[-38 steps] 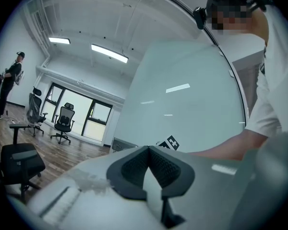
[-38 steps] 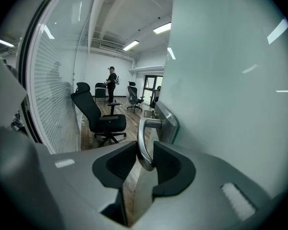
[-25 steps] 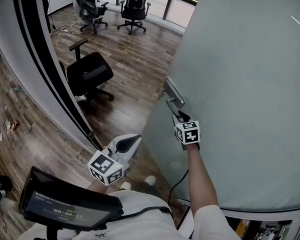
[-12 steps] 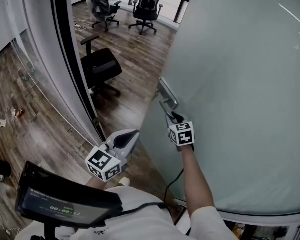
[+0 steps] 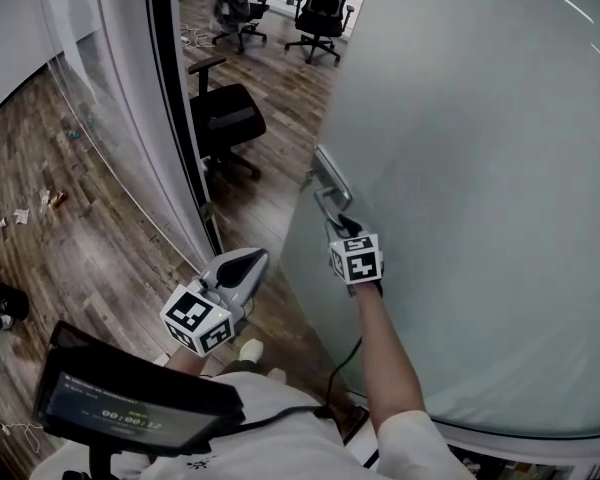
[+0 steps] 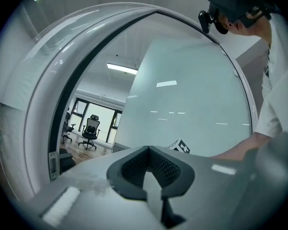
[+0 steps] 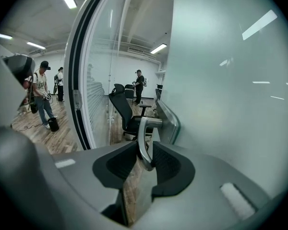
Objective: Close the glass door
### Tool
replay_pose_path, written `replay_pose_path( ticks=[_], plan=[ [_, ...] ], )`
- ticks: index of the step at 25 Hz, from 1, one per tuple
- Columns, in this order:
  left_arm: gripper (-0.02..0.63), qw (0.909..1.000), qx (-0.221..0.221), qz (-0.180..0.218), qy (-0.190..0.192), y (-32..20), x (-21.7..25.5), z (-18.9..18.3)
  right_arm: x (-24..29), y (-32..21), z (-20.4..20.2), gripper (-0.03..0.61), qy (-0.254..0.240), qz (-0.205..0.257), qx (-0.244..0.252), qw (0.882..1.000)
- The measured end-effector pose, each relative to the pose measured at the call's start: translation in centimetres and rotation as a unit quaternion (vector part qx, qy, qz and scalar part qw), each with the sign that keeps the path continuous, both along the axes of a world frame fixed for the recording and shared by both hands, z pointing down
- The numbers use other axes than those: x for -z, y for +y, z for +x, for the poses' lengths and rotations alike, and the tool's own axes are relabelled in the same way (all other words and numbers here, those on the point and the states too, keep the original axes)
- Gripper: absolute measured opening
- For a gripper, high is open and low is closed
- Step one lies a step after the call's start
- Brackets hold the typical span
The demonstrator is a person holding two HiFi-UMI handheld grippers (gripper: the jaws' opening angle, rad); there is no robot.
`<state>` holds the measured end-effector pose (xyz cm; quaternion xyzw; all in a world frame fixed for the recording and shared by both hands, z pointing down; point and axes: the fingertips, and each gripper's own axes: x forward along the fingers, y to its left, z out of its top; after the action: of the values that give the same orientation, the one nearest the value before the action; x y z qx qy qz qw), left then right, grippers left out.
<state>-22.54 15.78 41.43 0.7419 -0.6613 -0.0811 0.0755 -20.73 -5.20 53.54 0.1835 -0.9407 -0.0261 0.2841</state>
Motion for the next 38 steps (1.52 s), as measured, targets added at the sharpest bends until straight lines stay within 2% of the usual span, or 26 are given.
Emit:
replay_pose_path(
  ticks=[2, 4, 22, 29, 38],
  plan=[
    [0.0, 0.9999, 0.013, -0.002, -0.004, 3.3, -0.8, 3.3, -0.4, 3.2, 2.8, 0.107, -0.007, 0.0, 0.007, 1.0],
    [0.0, 0.9997, 0.025, -0.004, -0.005, 4.8, -1.2, 4.7, -0.5, 4.8, 3.7, 0.106, -0.012, -0.001, 0.016, 1.0],
    [0.0, 0.9954, 0.092, -0.021, -0.011, 7.2, -2.0, 1.6, -0.9, 12.9, -3.7, 0.105, -0.013, -0.017, 0.096, 0.995],
    [0.0, 0.9922, 0.121, -0.026, -0.015, 10.2, -1.6, 3.8, 0.2, 17.9, -1.3, 0.103, -0.022, -0.018, 0.13, 0.991],
    [0.0, 0.9913, 0.129, -0.019, -0.017, 11.4, -1.7, 2.2, -0.5, 22.7, -1.2, 0.103, -0.029, -0.014, 0.165, 0.986]
  ],
)
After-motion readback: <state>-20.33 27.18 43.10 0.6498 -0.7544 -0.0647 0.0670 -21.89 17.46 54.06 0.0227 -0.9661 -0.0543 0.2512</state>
